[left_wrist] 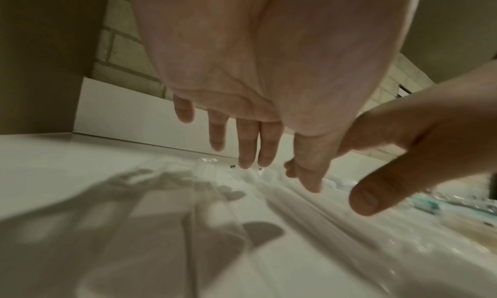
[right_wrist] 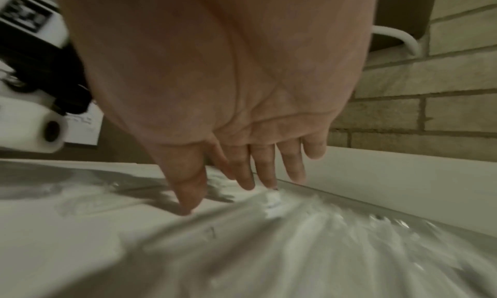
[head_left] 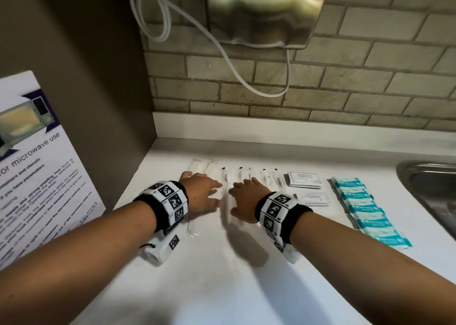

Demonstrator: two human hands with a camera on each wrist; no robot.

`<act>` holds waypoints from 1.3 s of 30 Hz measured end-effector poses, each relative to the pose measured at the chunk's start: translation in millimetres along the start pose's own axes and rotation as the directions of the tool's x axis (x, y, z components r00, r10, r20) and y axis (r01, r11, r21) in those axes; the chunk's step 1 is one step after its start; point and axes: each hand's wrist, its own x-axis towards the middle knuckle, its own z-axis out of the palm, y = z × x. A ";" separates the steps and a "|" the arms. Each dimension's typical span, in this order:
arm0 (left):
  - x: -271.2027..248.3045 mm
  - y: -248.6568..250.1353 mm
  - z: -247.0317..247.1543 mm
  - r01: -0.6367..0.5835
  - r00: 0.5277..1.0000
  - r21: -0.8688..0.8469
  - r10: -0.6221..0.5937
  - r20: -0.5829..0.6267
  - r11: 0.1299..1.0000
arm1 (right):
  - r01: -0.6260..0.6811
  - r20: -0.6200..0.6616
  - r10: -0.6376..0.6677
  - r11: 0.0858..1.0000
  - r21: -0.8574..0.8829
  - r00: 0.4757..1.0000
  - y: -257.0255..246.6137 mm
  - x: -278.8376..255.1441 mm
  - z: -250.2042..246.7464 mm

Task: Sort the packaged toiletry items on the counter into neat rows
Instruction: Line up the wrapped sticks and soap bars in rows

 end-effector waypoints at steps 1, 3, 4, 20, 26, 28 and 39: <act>0.8 -8.6 -5.0 0.039 0.998 -0.074 -0.042 -0.042 0.996 | 0.014 -0.029 -0.013 1.000 0.015 0.999 -7.9 -0.8 -4.8; 3.9 -26.8 -16.7 0.099 0.990 -0.194 -0.117 -0.085 0.976 | 0.046 -0.051 -0.043 0.997 0.054 0.998 -25.1 -4.5 -12.3; 5.9 -37.1 -22.8 0.121 0.984 -0.196 -0.144 -0.104 0.973 | 0.063 -0.044 -0.060 0.995 0.075 0.997 -34.3 -5.0 -14.3; 72.5 -76.9 -23.8 0.394 0.914 -0.174 -0.404 -0.027 0.903 | -0.231 0.093 0.215 0.800 0.554 0.972 -83.4 48.7 -26.6; 101.3 -69.4 -21.2 0.402 0.916 -0.117 -0.397 0.063 0.908 | -0.237 0.180 0.172 0.859 0.455 0.969 -96.4 63.8 -27.1; 104.2 -63.1 -24.4 0.393 0.919 -0.085 -0.388 0.071 0.916 | -0.217 0.183 0.147 0.861 0.459 0.972 -93.3 68.3 -26.4; 108.4 -49.3 -41.2 0.353 0.932 -0.075 -0.343 0.117 0.933 | -0.237 0.105 0.214 0.814 0.531 0.971 -66.6 63.7 -17.4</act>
